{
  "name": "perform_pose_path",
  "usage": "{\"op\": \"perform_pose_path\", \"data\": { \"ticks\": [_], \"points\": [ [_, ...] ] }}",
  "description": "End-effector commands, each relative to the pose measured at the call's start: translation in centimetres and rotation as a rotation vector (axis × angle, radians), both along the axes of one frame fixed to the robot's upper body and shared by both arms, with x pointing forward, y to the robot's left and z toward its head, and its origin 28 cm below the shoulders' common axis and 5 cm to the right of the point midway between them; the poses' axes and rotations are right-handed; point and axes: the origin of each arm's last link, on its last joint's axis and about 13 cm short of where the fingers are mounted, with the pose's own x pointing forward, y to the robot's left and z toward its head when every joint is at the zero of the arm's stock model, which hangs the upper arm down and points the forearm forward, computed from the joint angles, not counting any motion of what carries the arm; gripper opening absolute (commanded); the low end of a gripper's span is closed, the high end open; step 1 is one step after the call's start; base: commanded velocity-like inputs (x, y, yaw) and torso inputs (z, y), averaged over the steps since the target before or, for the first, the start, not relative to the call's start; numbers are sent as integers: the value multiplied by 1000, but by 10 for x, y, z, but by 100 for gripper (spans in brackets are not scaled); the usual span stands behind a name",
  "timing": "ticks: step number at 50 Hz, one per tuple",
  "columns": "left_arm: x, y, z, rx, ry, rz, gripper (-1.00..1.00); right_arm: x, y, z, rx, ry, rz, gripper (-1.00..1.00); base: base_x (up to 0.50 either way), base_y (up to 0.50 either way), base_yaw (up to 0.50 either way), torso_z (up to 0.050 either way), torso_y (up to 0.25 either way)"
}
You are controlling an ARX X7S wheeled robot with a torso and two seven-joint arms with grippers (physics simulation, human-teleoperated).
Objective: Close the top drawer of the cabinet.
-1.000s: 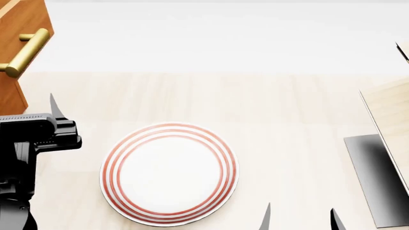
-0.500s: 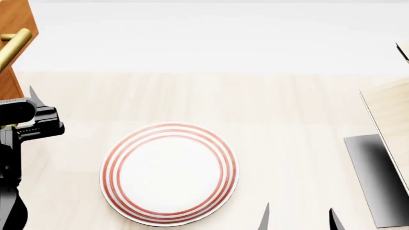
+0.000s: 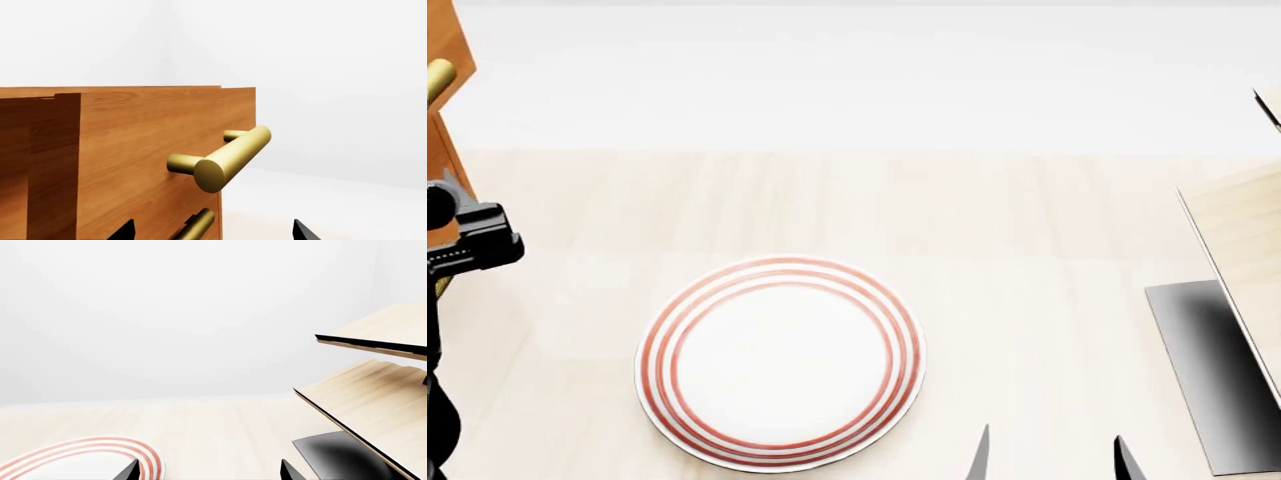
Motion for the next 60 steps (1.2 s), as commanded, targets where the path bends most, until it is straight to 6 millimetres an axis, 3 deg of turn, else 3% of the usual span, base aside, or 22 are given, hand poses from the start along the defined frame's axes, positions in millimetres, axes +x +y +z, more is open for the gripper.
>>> {"op": "perform_pose_path", "data": {
  "ticks": [1, 31, 60],
  "points": [
    [3, 11, 3, -24, 2, 46, 100, 0, 0, 0, 1, 1, 0, 100, 0, 0, 0, 0, 0],
    [10, 44, 13, -265, -43, 331, 100, 0, 1, 0, -2, 3, 2, 100, 0, 0, 0, 0, 0],
    [7, 57, 24, -348, -88, 374, 100, 1, 1, -4, 4, 11, 2, 100, 3, 5, 5, 0, 0]
  ]
}}
